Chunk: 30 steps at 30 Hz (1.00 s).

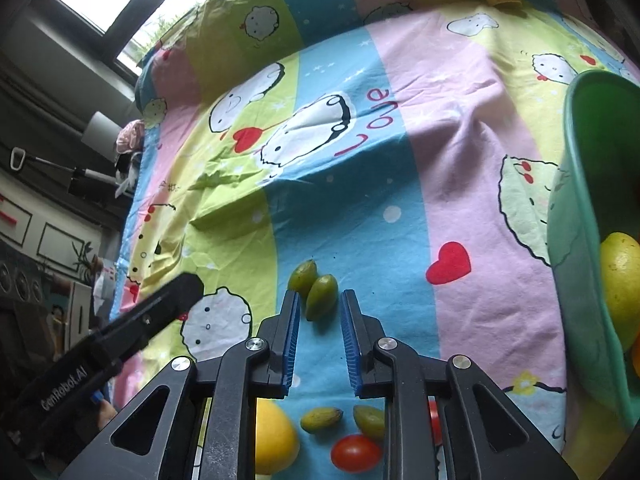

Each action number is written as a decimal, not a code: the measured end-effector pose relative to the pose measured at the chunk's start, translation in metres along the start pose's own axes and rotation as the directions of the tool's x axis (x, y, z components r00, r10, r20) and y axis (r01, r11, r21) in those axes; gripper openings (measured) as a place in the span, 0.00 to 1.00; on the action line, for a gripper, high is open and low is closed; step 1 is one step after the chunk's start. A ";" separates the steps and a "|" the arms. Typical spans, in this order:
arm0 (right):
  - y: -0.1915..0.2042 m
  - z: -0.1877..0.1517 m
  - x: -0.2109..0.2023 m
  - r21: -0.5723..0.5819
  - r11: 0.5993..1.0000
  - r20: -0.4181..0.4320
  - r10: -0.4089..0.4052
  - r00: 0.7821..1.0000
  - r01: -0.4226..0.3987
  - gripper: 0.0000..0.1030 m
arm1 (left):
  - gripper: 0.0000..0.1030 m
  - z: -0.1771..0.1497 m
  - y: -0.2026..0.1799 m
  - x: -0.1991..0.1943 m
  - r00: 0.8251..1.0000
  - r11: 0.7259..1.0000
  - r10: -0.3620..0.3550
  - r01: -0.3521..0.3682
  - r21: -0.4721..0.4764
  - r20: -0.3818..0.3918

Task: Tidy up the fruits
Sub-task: 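Move the left gripper onto a small green fruit while the right gripper approaches another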

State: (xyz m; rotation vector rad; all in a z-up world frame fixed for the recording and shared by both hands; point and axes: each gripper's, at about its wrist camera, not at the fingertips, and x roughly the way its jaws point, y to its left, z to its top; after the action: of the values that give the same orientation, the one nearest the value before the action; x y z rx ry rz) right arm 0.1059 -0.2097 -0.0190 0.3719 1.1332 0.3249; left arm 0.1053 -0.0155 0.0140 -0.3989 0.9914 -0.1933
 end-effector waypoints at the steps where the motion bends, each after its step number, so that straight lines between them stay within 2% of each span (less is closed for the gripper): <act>1: 0.001 0.000 0.004 -0.004 1.000 -0.009 -0.007 1.000 0.007 0.23 | 0.43 0.001 0.002 0.002 1.000 1.000 -0.014 0.014 -0.007 0.003; 4: 0.003 0.001 0.011 -0.011 0.999 -0.019 -0.037 0.999 0.037 0.23 | 0.43 -0.002 0.006 0.010 0.999 0.999 -0.048 0.047 -0.025 -0.011; 6: 0.002 0.003 0.013 -0.006 0.999 -0.016 -0.046 0.999 0.046 0.23 | 0.43 -0.002 0.005 0.015 0.999 0.999 -0.037 0.037 -0.018 -0.027; 13: 0.003 -0.001 0.024 -0.014 0.998 -0.038 -0.059 0.998 0.059 0.23 | 0.43 -0.003 0.008 0.016 0.997 0.997 -0.074 0.073 -0.026 -0.015; 14: 0.004 -0.001 0.024 -0.017 0.998 -0.036 -0.059 0.998 0.058 0.21 | 0.43 -0.003 0.007 0.016 0.998 0.997 -0.069 0.068 -0.018 -0.013; 19: -0.004 -0.002 0.015 0.012 0.996 0.001 -0.085 0.996 0.085 0.21 | 0.43 -0.007 0.005 0.023 0.997 0.997 -0.071 0.071 -0.015 -0.035; 27: -0.033 0.004 -0.005 0.104 0.990 0.038 -0.105 0.994 0.100 0.20 | 0.43 -0.013 -0.016 0.040 0.997 0.997 -0.055 0.058 0.057 -0.060; 30: -0.039 0.005 -0.008 0.127 0.989 0.038 -0.088 0.995 0.082 0.20 | 0.38 -0.016 -0.025 0.049 0.996 0.993 -0.041 0.049 0.104 -0.078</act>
State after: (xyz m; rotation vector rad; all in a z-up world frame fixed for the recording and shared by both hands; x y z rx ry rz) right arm 0.1094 -0.2482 -0.0280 0.4373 1.1261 0.1704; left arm 0.1188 -0.0587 -0.0217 -0.3196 1.0426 -0.3026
